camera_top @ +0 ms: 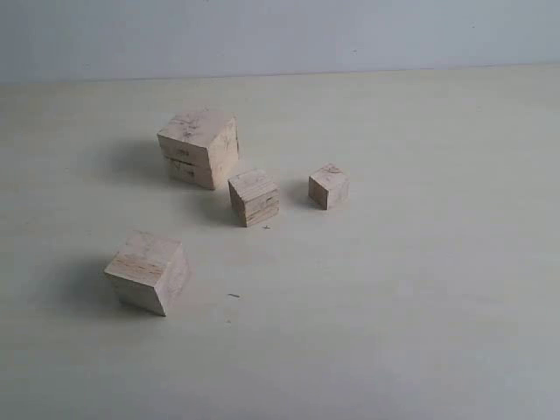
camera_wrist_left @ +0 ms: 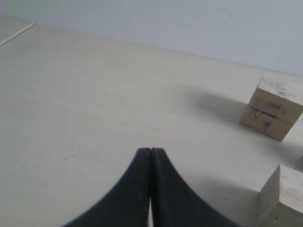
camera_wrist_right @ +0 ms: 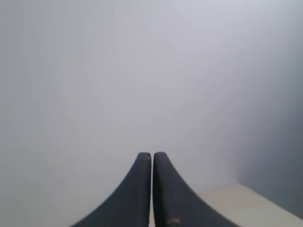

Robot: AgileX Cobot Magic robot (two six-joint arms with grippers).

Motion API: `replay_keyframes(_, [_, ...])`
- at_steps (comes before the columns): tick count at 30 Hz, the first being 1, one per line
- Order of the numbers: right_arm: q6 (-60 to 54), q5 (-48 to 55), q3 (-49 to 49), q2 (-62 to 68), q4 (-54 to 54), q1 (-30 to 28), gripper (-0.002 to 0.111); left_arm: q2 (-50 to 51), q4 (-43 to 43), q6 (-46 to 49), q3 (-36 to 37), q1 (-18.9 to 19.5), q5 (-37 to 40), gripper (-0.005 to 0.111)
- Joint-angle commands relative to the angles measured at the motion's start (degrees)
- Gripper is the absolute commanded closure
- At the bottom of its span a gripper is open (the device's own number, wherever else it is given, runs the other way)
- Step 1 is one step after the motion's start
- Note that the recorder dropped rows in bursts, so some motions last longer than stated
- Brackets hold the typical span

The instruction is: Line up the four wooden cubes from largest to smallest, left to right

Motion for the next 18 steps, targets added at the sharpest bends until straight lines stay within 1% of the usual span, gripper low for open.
replay_keyframes(1, [6.61,-11.47,0.24,-0.37,0.37,-0.38,0.106,-0.31,-0.06,-0.21,-0.04,-0.4,-0.28,0.107])
replay_keyframes(3, [8.84,-9.58,-1.04,-0.37,0.25,-0.38,0.106,-0.31,-0.06,-0.21,-0.04,-0.4,-0.28,0.107])
replay_keyframes(6, [8.82,-3.4,-5.73,-0.09,0.25,-0.38,0.106,-0.31,-0.06,-0.21,-0.04,-0.4,-0.28,0.107])
replay_keyframes(11, [8.82,4.19,-16.88,8.49,0.25,-0.38,0.106,-0.31,-0.06,-0.21,-0.04,-0.4,-0.28,0.107])
replay_keyframes(16, [9.63,20.0,-29.6,20.97,0.96,-0.38,0.106,-0.31,-0.06,-0.21,-0.04,-0.4,-0.28,0.107])
replay_keyframes(18, [9.63,27.94,-34.76,27.17,5.57,-0.38,0.106,-0.31,-0.06,-0.21,-0.04,-0.4,-0.28,0.107])
